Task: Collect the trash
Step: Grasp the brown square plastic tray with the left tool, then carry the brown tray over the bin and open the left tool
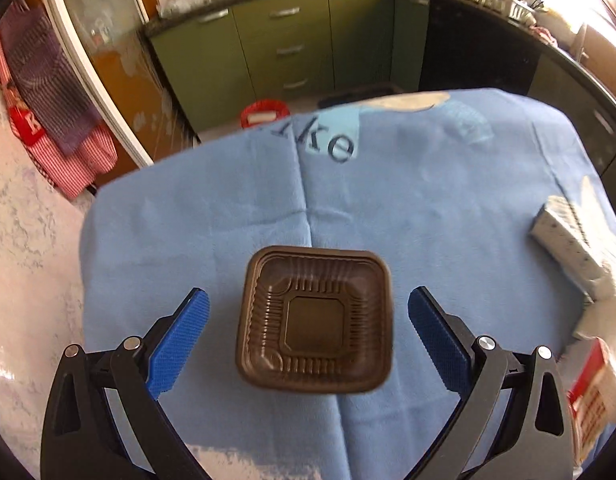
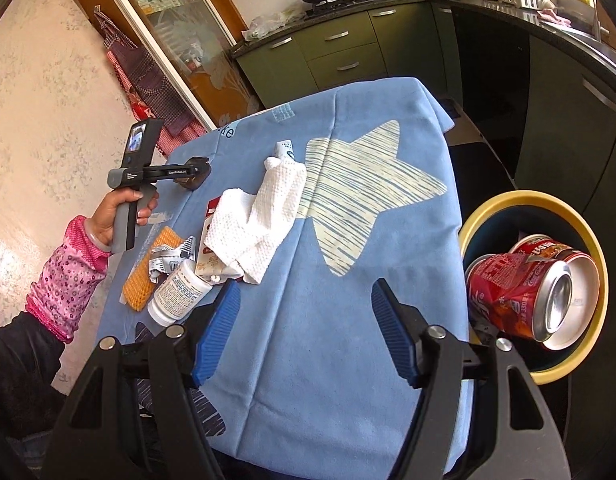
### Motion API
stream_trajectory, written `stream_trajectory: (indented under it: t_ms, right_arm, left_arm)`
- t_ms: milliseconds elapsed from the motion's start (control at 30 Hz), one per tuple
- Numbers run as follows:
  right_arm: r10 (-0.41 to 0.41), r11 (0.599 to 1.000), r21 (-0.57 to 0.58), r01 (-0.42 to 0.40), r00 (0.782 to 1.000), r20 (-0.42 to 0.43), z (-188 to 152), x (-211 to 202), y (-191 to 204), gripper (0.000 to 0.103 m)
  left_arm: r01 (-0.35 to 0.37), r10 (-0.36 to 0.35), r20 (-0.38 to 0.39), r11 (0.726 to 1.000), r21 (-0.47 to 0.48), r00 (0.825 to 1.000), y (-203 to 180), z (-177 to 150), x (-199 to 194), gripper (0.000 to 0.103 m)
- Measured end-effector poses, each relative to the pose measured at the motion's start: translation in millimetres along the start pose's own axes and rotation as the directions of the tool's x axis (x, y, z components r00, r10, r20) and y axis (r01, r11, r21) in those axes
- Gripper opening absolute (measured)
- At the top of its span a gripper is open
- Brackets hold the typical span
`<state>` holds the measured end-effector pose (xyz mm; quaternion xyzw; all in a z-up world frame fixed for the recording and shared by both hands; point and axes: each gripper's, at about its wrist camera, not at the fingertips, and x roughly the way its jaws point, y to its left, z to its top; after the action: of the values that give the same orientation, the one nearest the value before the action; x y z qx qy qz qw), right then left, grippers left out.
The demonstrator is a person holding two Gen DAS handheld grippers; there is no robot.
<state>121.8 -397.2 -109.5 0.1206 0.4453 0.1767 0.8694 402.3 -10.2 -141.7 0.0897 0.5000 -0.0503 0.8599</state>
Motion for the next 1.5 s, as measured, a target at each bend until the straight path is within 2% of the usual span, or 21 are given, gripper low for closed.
stream_trajectory:
  t_ms: [67, 100, 200, 233, 367, 467, 600, 633, 700, 733, 833, 867, 900, 1067, 1133, 1267, 1367, 1433, 1500]
  right_arm:
    - [0.003, 1.000, 0.005, -0.003, 1.000, 0.000, -1, 0, -2, 0.065]
    - [0.003, 1.000, 0.006, -0.003, 1.000, 0.000, -1, 0, -3, 0.065]
    - [0.005, 1.000, 0.013, -0.005, 1.000, 0.000, -1, 1, -5, 0.065]
    - [0.006, 1.000, 0.014, -0.006, 1.000, 0.001, -1, 1, -5, 0.065]
    - [0.006, 1.000, 0.016, -0.006, 1.000, 0.009, -2, -1, -6, 0.065]
    - [-0.005, 1.000, 0.025, 0.005, 1.000, 0.027, -2, -7, -10, 0.065]
    - [-0.048, 0.997, 0.057, 0.043, 0.996, 0.079, -5, -30, -22, 0.065]
    - [-0.064, 0.996, 0.071, 0.057, 0.993, 0.095, -7, -38, -27, 0.065]
    - [-0.096, 0.991, 0.104, 0.083, 0.987, 0.131, -12, -56, -39, 0.065]
    - [-0.111, 0.988, 0.123, 0.093, 0.983, 0.148, -15, -64, -45, 0.065]
    - [-0.157, 0.975, 0.188, 0.121, 0.969, 0.192, -30, -91, -67, 0.065]
    - [-0.166, 0.971, 0.202, 0.125, 0.966, 0.199, -34, -96, -72, 0.065]
    - [-0.176, 0.966, 0.224, 0.128, 0.962, 0.209, -40, -103, -80, 0.065]
    - [-0.199, 0.948, 0.289, 0.132, 0.955, 0.219, -63, -118, -107, 0.065]
    - [-0.204, 0.943, 0.307, 0.131, 0.954, 0.222, -70, -123, -115, 0.065]
    - [-0.214, 0.931, 0.341, 0.130, 0.951, 0.224, -82, -130, -130, 0.065]
    - [-0.216, 0.928, 0.351, 0.128, 0.951, 0.223, -87, -134, -134, 0.065]
    - [-0.217, 0.924, 0.360, 0.126, 0.950, 0.224, -90, -135, -139, 0.065]
    - [-0.218, 0.922, 0.367, 0.125, 0.950, 0.224, -94, -136, -142, 0.066]
  left_arm:
    - [-0.002, 0.002, -0.016, 1.000, -0.001, 1.000, -1, 0, 7, 0.098]
    - [0.001, -0.001, -0.021, 1.000, 0.000, 1.000, -1, -2, 9, 0.095]
    - [0.004, -0.004, -0.036, 1.000, -0.001, 0.999, -3, -5, 12, 0.072]
    - [0.019, -0.019, -0.035, 1.000, -0.005, 0.999, -3, -5, 11, 0.070]
    - [0.000, 0.000, 0.000, 1.000, 0.027, 1.000, -8, -11, -3, 0.069]
    - [0.023, -0.025, 0.037, 0.999, 0.049, 0.999, -19, -13, -28, 0.069]
    - [0.105, -0.116, 0.083, 0.986, 0.127, 0.990, -53, -11, -75, 0.069]
    - [0.136, -0.153, 0.088, 0.976, 0.169, 0.984, -71, -11, -90, 0.069]
    - [0.197, -0.222, 0.084, 0.952, 0.235, 0.971, -102, -9, -113, 0.069]
    - [0.237, -0.267, 0.073, 0.930, 0.280, 0.961, -125, -8, -125, 0.070]
    - [0.338, -0.374, 0.014, 0.855, 0.394, 0.928, -193, -4, -146, 0.070]
    - [0.358, -0.392, -0.003, 0.837, 0.414, 0.920, -210, -6, -150, 0.070]
    - [0.394, -0.424, -0.039, 0.800, 0.453, 0.905, -241, -5, -154, 0.070]
    - [0.488, -0.496, -0.150, 0.676, 0.551, 0.856, -347, -3, -159, 0.070]
    - [0.553, -0.522, -0.232, 0.624, 0.552, 0.821, -392, 0, -151, 0.070]
    - [0.624, -0.530, -0.338, 0.582, 0.521, 0.778, -449, 6, -129, 0.070]
    - [0.659, -0.530, -0.392, 0.577, 0.483, 0.752, -475, 15, -104, 0.070]
    - [0.671, -0.531, -0.410, 0.584, 0.457, 0.742, -487, 17, -87, 0.070]
    - [0.693, -0.541, -0.433, 0.587, 0.420, 0.721, -495, 20, -72, 0.070]
